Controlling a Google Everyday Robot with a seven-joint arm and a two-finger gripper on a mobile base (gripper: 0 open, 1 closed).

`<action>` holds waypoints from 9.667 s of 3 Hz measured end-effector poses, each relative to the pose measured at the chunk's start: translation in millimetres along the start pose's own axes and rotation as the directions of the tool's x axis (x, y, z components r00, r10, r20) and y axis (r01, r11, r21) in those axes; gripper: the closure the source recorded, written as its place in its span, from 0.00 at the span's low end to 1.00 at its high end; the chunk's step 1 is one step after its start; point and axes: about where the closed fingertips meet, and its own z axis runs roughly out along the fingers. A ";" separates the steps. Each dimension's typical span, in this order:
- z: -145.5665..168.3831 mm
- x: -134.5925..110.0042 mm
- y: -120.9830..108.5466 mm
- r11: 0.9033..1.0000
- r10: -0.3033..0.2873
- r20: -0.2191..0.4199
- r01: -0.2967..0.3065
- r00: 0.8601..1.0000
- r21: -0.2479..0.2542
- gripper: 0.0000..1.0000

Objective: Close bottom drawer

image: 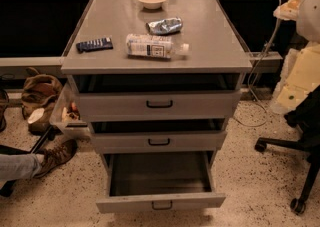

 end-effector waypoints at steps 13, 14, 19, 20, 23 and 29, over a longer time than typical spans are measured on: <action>543.3 57.2 278.1 0.798 0.570 0.492 -0.300 0.658 -0.523 0.00; 581.6 61.4 287.4 0.780 0.591 0.478 -0.311 0.650 -0.543 0.00; 729.8 71.5 318.4 0.725 0.647 0.444 -0.320 0.620 -0.609 0.00; 743.1 37.4 290.4 0.769 0.585 0.483 -0.256 0.652 -0.586 0.00; 768.1 34.3 263.4 0.740 0.635 0.522 -0.256 0.569 -0.621 0.00; 817.1 -32.3 170.7 0.762 0.612 0.579 -0.204 0.540 -0.615 0.00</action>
Offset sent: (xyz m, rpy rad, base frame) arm -0.0021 0.0014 -0.1242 0.2119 -0.0133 -0.0111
